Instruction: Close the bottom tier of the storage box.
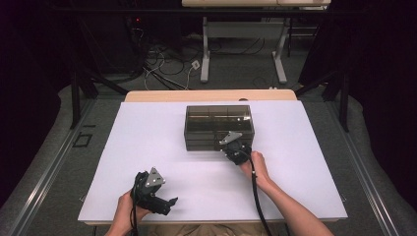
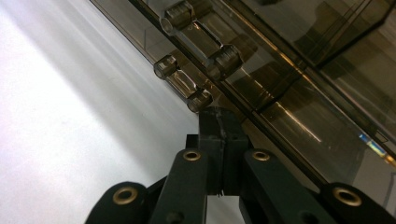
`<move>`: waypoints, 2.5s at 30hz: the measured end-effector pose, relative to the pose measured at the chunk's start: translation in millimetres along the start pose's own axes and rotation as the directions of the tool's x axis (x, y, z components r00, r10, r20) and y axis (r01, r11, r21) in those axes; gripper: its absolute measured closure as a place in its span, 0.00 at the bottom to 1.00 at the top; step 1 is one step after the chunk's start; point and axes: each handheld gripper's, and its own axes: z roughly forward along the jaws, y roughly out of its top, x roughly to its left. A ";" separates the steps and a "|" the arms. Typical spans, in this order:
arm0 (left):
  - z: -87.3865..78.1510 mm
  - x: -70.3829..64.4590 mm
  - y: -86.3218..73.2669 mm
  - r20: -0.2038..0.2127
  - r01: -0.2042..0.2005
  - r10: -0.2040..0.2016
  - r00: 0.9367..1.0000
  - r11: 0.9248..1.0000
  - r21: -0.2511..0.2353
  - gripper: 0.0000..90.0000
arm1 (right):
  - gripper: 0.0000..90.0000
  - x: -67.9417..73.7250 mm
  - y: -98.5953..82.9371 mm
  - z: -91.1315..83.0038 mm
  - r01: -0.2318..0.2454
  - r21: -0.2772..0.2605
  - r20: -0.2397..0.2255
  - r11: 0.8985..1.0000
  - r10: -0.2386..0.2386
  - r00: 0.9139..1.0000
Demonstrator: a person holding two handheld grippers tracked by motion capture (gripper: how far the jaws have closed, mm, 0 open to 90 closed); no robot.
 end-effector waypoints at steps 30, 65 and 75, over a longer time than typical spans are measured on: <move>0.6 -0.7 0.2 0.001 -0.003 0.003 1.000 1.000 0.002 0.00 | 0.54 -5.5 -9.2 -23.3 -0.011 0.028 -0.114 1.000 0.014 0.993; 0.8 -1.2 0.8 -0.007 -0.006 0.006 1.000 1.000 0.003 0.00 | 0.02 -9.1 -56.3 -88.8 -0.060 0.036 -0.222 0.998 0.067 0.973; 0.7 -1.2 1.1 -0.004 -0.008 0.008 1.000 1.000 0.004 0.00 | 0.00 -6.8 -70.8 -106.1 -0.065 0.029 -0.202 0.997 0.069 0.977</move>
